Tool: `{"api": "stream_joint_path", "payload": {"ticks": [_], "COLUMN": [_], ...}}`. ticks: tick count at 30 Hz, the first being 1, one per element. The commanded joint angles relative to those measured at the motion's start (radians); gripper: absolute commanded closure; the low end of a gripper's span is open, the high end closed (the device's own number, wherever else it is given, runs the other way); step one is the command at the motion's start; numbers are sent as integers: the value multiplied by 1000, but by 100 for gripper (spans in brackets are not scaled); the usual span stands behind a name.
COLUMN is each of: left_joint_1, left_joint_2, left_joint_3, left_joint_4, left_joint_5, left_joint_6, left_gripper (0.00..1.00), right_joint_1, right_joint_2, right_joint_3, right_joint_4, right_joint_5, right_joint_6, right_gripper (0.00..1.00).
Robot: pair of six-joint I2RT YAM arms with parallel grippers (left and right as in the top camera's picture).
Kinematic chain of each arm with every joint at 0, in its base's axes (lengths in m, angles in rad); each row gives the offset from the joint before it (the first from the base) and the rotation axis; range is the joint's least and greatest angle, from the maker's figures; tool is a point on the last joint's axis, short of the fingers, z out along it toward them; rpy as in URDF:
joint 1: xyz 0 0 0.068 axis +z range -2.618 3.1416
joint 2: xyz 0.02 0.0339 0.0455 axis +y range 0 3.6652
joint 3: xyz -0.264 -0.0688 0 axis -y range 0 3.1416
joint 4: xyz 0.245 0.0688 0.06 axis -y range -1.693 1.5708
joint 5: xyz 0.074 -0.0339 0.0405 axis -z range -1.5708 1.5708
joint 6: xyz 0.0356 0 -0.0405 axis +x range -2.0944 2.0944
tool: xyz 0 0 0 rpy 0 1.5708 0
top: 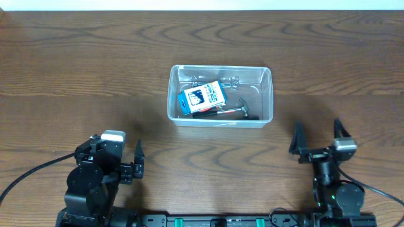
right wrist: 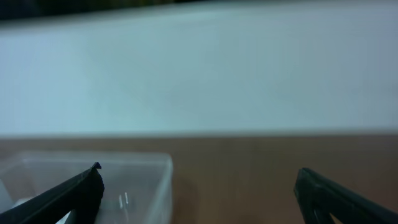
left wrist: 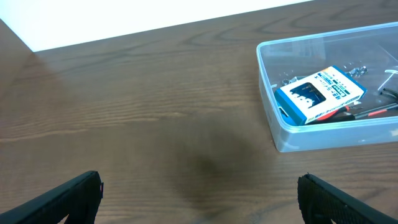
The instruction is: Pack container
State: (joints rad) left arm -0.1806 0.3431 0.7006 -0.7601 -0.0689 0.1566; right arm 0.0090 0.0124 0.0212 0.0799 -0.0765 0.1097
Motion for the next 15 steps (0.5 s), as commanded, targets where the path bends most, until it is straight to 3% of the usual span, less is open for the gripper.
{"api": "stream_joint_path", "payload": {"ticks": [1,4,15], "left_joint_1": [-4,-4,-4], "left_joint_2": [-5,-5,-5], "left_joint_3": [2,2,2], "left_joint_4": [-2,-2,-2], "left_joint_5": [-14,-14,-14], "left_joint_6": [-5,-5,-5], "left_gripper": [2,2,2], "right_joint_1": [13,13,23], "right_joint_2": [-8,-8,-8], "right_joint_3": [-16,-16,-16], "right_joint_4": [-30,-151,-154], "right_joint_5": [64,65,65], "right_joint_6": [-30,-47,-51], "right_gripper": [1,1,1]}}
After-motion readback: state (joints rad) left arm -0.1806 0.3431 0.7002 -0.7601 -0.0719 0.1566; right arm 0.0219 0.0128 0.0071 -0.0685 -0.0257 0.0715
